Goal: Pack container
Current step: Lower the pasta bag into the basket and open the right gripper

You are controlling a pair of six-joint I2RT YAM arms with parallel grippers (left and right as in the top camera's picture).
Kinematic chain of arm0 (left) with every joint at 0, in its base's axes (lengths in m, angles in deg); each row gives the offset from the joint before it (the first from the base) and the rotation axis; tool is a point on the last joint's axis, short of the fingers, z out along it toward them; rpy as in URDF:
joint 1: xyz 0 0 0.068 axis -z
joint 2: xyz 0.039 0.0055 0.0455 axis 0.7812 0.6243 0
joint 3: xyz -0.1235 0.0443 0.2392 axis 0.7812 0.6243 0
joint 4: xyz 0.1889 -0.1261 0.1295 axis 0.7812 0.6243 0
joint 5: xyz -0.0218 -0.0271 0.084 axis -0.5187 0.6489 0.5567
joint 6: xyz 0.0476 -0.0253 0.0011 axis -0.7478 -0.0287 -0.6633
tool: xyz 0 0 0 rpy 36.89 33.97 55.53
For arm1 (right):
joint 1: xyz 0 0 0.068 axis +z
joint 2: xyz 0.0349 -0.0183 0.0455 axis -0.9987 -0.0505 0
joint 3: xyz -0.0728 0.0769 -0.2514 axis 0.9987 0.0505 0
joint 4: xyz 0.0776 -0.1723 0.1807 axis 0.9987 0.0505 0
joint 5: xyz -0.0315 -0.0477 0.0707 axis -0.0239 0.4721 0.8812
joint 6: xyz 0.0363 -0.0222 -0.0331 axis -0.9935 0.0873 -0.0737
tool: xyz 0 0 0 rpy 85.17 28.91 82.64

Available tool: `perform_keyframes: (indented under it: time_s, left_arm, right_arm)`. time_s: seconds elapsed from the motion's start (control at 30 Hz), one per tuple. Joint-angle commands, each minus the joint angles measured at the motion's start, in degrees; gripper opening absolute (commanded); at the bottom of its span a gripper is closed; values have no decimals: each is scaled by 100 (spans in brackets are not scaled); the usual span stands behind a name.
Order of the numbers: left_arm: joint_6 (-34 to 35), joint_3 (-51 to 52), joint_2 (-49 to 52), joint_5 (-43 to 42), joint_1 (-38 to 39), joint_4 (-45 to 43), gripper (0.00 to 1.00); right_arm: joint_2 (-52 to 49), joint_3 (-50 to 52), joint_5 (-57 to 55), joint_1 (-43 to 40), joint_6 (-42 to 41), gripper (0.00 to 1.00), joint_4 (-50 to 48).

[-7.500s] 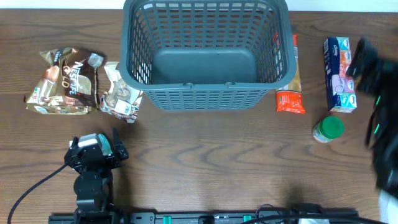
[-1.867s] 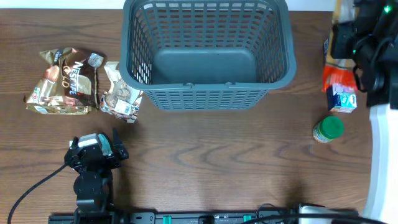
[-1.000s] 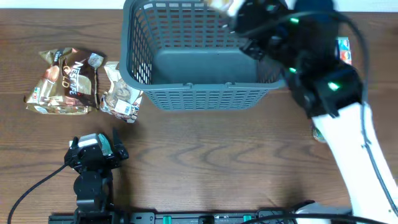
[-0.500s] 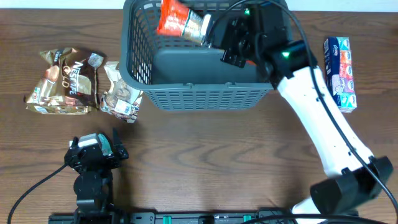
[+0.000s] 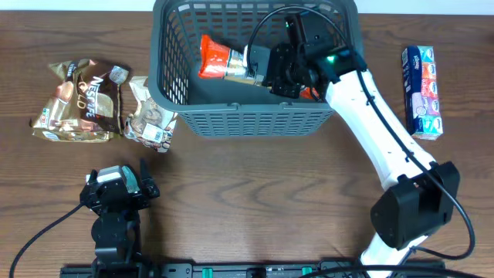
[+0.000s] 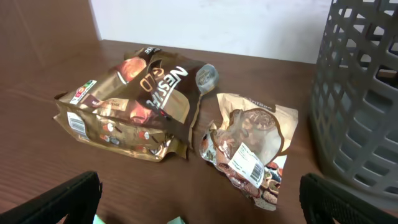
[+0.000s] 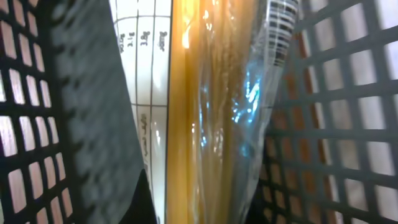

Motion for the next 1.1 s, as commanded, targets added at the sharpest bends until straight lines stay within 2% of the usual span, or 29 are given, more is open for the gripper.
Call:
perform_keyframes:
  time_s: [0.0, 0.63, 0.7, 0.73, 0.8, 0.83, 0.87, 0.9, 1.07]
  left_arm:
    - [-57, 144, -35, 20, -35, 48, 98]
    - [-57, 144, -35, 20, -35, 48, 99]
    - [-57, 144, -35, 20, -35, 48, 99]
    - [-57, 144, -35, 20, -35, 48, 99]
    - [-57, 144, -35, 20, -35, 48, 98]
    - [-57, 144, -35, 20, -35, 48, 99]
    - [-57, 144, -35, 20, -35, 48, 99]
    - [-57, 144, -35, 20, -35, 48, 99]
    - [-57, 144, -35, 20, -35, 48, 99]
  right_arm:
    - [24, -195, 319, 68, 55, 1, -50]
    - [-474, -195, 334, 68, 11, 1, 72]
    - [-474, -195, 334, 68, -94, 5, 44]
    - [-474, -195, 334, 68, -107, 10, 39]
    - [-474, -195, 332, 68, -155, 35, 28]
    - [-474, -195, 332, 68, -221, 51, 7]
    - [-474, -195, 332, 68, -284, 90, -17]
    - [-474, -195, 330, 68, -389, 99, -61]
    - [-439, -208, 326, 68, -1364, 99, -487]
